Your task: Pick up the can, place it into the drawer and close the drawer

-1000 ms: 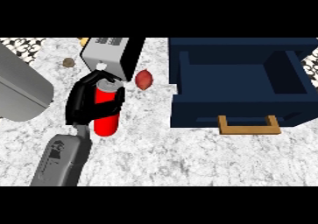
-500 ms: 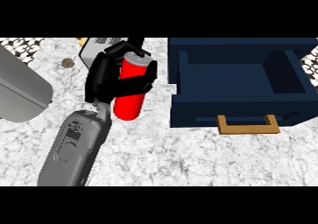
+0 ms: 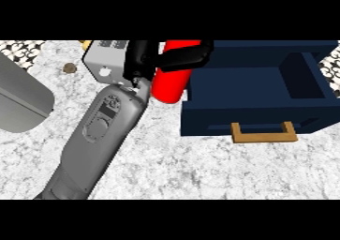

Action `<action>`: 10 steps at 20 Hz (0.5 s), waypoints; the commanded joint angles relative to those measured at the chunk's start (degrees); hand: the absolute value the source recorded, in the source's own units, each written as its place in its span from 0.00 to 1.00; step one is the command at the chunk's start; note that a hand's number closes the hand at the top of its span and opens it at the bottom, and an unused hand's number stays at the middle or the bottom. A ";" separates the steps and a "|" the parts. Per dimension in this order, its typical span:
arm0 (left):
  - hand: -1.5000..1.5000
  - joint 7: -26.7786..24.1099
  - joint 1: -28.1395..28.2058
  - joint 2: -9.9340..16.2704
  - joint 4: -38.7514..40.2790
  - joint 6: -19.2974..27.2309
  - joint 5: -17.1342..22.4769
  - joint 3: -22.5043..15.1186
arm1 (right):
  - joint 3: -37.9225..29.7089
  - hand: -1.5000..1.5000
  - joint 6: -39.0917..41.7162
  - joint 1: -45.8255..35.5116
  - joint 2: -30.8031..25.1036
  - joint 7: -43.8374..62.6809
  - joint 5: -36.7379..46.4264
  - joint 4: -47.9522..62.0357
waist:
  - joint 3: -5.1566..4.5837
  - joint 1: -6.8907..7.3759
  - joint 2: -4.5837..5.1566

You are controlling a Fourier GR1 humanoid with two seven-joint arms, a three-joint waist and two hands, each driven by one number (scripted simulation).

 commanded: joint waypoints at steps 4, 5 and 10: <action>1.00 0.39 -14.91 -0.03 14.45 6.85 4.71 -2.66 | 0.36 0.00 0.54 0.90 0.44 1.21 -0.50 -2.63 | 0.02 -1.17 0.13; 1.00 1.95 -14.98 -0.03 12.90 6.05 4.03 -1.69 | -2.72 0.00 1.54 1.32 -1.40 1.38 -2.37 -1.23 | 0.02 -0.45 -0.01; 1.00 -0.18 -22.24 -0.03 21.89 6.87 7.93 -2.87 | 0.25 0.00 0.21 -2.01 0.23 -0.36 1.57 1.26 | 0.03 -0.68 0.17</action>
